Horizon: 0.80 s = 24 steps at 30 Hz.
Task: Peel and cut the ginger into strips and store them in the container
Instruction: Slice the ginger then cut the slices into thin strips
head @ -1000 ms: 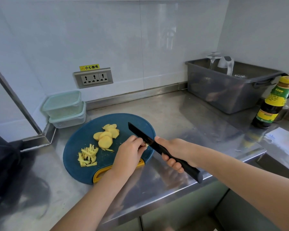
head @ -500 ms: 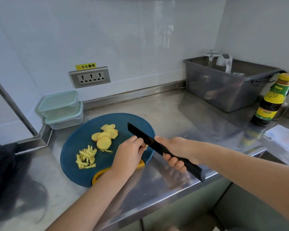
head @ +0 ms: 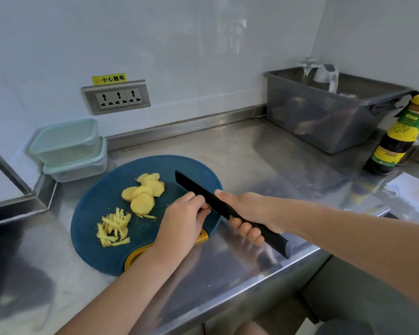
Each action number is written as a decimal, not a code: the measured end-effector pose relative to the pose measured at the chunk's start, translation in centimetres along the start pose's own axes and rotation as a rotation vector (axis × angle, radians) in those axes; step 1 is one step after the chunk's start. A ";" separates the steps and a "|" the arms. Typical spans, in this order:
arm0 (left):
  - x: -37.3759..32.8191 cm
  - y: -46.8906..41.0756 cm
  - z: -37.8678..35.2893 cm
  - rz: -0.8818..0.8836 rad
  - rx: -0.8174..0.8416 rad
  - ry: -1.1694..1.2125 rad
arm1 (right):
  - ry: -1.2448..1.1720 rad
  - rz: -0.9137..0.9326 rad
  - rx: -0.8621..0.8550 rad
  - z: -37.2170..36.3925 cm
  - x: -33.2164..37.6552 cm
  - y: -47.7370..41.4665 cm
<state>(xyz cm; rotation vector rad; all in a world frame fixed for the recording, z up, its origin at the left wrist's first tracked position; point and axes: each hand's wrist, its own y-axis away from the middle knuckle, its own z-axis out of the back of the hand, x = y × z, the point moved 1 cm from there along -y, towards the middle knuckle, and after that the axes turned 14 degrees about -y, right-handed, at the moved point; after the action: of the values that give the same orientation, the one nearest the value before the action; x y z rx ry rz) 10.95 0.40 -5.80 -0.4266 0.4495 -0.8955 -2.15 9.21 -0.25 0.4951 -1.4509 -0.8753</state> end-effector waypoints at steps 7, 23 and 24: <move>0.0 0.1 0.0 0.033 0.007 0.034 | -0.240 0.001 0.109 0.9 -0.9 -0.1; 0.0 0.2 0.3 0.039 0.003 0.040 | -0.019 0.017 0.041 0.4 0.0 1.5; 0.0 0.2 0.3 0.038 0.002 0.043 | -0.017 0.015 0.044 0.5 0.0 1.6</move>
<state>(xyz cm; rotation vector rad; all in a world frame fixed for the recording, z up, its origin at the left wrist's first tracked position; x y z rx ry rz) 11.21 0.59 -5.61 -0.3962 0.4946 -0.8695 -2.27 10.23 1.02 0.5099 -1.4905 -0.8388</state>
